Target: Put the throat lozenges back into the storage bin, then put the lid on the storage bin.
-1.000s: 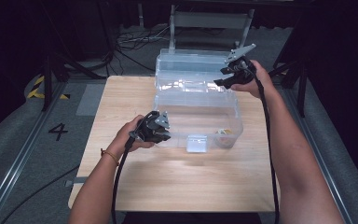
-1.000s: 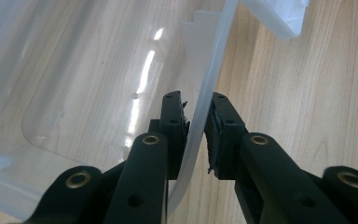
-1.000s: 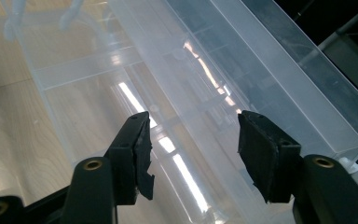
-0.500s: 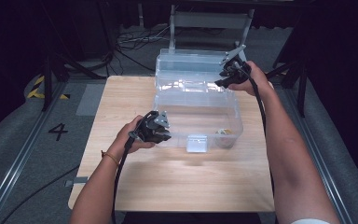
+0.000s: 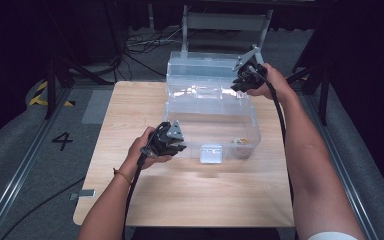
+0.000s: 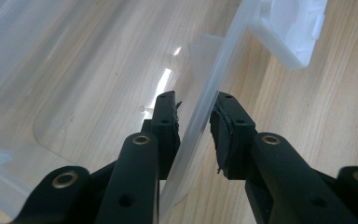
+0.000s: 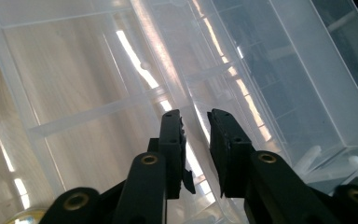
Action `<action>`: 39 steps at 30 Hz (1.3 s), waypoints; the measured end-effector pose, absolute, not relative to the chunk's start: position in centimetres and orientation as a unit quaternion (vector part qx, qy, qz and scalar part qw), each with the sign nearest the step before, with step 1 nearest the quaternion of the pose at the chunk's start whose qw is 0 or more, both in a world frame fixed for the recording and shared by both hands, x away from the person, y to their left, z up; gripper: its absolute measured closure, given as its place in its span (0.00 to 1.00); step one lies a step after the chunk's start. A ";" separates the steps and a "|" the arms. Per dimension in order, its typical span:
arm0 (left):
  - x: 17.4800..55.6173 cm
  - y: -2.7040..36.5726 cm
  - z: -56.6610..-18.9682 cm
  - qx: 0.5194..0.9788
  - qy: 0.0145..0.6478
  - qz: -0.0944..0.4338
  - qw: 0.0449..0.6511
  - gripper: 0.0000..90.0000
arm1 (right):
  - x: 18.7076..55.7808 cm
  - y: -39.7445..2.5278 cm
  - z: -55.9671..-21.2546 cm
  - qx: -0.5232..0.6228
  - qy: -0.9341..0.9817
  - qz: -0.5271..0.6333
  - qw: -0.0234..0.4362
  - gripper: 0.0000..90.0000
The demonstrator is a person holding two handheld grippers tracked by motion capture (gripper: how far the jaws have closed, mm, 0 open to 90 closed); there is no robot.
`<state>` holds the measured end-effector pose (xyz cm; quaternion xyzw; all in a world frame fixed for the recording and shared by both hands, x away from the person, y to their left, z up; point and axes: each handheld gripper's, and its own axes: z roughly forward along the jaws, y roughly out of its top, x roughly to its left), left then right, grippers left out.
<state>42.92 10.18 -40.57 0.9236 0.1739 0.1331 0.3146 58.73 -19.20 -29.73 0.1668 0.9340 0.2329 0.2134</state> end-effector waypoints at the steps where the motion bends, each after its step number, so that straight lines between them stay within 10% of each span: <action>1: 42.9 10.2 -40.6 0.923 0.175 0.131 0.315 0.79 | 58.7 -19.0 -29.7 0.162 0.936 0.229 0.212 0.87; 39: 42.0 9.5 -40.7 0.913 0.210 0.151 0.316 0.75 | 57.3 -18.0 -29.3 0.137 0.940 0.230 0.213 0.95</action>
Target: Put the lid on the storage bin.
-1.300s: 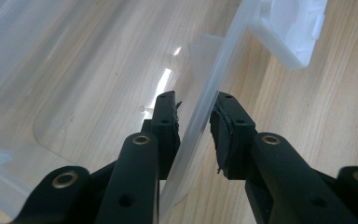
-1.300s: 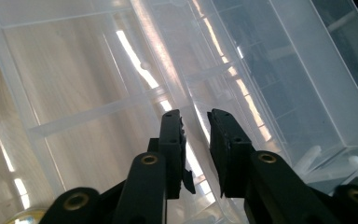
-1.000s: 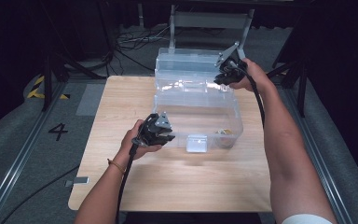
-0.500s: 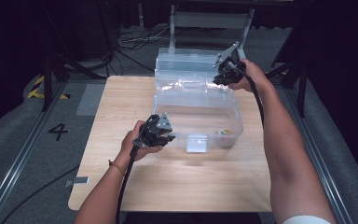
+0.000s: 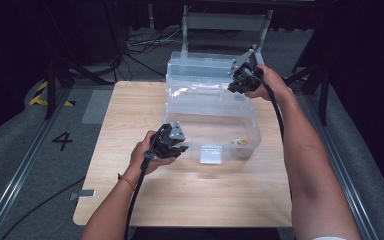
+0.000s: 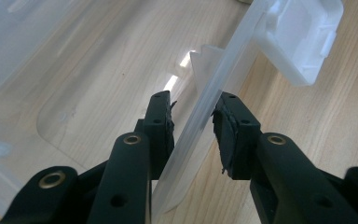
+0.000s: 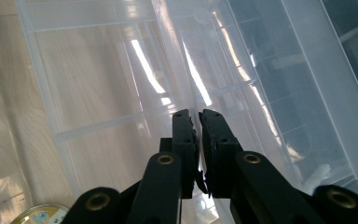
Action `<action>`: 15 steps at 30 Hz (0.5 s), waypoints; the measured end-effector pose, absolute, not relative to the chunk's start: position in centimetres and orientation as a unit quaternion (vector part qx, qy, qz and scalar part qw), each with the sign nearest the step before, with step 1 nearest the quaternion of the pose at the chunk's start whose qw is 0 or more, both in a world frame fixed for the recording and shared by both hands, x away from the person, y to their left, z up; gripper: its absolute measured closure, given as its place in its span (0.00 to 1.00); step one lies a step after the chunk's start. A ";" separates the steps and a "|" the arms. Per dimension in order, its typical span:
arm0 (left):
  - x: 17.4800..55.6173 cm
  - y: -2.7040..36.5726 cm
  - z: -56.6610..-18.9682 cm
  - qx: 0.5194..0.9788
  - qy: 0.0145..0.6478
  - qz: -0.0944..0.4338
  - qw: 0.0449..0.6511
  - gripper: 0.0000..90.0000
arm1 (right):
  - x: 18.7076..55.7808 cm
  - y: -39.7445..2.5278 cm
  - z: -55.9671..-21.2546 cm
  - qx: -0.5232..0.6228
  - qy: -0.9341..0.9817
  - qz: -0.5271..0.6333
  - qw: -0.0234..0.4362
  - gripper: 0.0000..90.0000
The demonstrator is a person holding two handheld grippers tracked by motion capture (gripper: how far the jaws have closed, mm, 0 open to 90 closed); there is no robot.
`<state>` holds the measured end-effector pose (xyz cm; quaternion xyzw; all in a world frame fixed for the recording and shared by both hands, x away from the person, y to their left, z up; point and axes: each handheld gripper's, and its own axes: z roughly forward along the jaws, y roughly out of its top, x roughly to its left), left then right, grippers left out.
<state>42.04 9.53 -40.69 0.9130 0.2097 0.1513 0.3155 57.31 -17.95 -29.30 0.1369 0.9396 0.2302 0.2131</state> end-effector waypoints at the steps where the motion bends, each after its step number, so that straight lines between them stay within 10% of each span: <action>1: 42.0 9.5 -40.7 0.913 0.210 0.151 0.315 0.75 | 57.2 -17.9 -29.3 0.135 0.940 0.231 0.213 0.95; 15: 42.0 9.3 -40.9 0.913 0.214 0.148 0.315 0.71 | 55.3 -17.6 -28.9 0.128 0.941 0.213 0.229 0.95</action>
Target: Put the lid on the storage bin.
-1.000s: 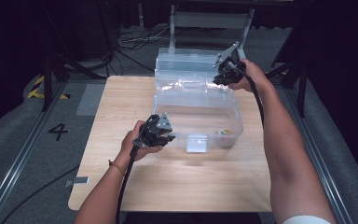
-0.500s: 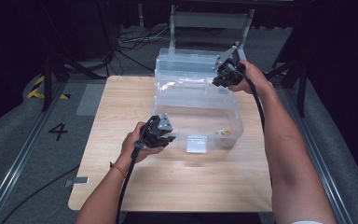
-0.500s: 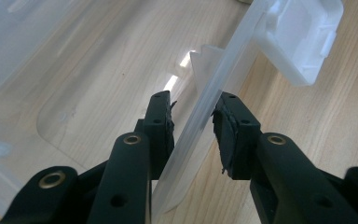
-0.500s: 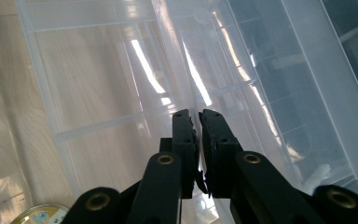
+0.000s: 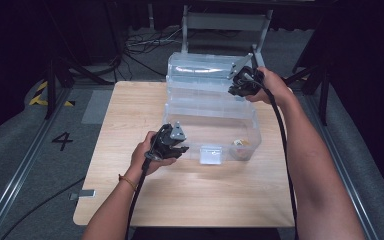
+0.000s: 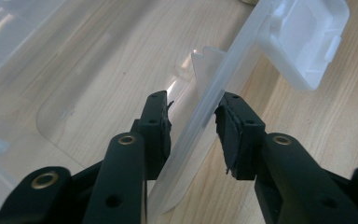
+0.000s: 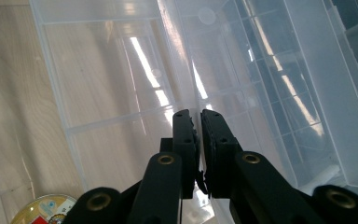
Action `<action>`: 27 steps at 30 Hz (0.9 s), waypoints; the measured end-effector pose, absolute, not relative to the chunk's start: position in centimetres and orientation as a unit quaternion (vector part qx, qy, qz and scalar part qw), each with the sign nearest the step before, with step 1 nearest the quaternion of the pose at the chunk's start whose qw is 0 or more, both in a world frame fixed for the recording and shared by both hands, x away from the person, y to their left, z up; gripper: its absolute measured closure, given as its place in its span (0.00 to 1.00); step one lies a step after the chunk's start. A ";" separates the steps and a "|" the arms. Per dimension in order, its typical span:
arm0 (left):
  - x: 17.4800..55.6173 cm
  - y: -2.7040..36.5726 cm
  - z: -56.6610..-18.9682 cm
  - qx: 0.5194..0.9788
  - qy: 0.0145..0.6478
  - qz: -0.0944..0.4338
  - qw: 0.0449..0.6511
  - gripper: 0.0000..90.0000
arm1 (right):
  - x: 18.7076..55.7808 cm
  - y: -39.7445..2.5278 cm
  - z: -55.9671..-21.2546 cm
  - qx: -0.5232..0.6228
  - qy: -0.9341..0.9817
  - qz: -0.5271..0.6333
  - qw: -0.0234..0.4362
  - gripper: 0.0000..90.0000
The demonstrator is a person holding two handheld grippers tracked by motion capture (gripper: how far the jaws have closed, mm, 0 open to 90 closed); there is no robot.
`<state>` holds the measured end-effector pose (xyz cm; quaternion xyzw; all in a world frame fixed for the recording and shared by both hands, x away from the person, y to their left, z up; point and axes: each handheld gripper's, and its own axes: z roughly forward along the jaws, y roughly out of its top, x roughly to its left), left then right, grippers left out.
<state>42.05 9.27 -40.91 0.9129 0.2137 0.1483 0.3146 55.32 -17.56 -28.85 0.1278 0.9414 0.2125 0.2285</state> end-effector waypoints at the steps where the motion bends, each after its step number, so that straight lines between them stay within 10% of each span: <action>1: 42.1 9.2 -40.9 0.913 0.215 0.148 0.314 0.70 | 55.2 -17.7 -28.9 0.127 0.941 0.213 0.229 0.95; 27: 42.1 9.1 -41.0 0.914 0.213 0.151 0.310 0.69 | 51.6 -18.2 -28.6 0.104 0.941 0.226 0.231 0.95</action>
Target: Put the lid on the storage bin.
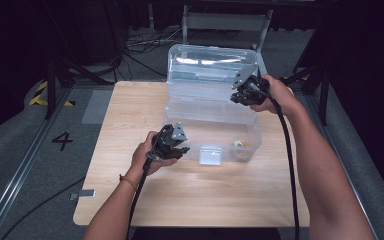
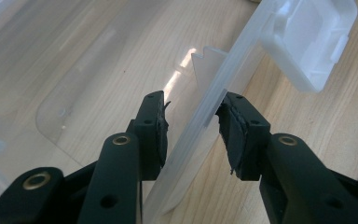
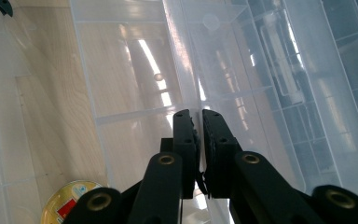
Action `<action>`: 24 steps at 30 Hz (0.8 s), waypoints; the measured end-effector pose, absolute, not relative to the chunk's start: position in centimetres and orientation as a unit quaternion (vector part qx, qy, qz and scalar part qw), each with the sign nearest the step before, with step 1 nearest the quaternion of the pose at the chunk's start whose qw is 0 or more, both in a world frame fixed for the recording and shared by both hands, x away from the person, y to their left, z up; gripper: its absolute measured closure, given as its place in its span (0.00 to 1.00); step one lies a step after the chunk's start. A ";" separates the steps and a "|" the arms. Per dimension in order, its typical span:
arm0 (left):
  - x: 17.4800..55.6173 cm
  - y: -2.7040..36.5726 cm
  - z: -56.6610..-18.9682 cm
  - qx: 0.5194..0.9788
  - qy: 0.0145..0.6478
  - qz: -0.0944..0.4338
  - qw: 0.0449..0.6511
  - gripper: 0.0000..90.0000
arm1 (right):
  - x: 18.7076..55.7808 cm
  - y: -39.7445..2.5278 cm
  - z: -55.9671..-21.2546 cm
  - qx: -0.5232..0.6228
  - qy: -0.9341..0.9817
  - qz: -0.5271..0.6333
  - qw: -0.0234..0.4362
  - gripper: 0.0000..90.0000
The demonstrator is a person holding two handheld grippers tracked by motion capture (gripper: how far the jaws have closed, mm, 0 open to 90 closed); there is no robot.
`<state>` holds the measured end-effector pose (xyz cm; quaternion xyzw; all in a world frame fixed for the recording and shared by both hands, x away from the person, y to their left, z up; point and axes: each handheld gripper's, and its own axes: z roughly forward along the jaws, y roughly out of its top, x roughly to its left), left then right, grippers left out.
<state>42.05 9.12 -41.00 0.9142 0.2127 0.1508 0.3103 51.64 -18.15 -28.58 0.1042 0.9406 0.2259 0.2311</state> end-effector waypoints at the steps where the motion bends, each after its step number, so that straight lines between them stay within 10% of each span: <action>1: 42.1 9.1 -41.0 0.914 0.212 0.150 0.310 0.69 | 51.4 -18.1 -28.6 0.105 0.940 0.226 0.234 0.95; 24: 42.8 8.9 -40.5 0.936 0.185 0.130 0.270 0.74 | 49.7 -18.5 -29.2 0.100 0.931 0.246 0.251 0.93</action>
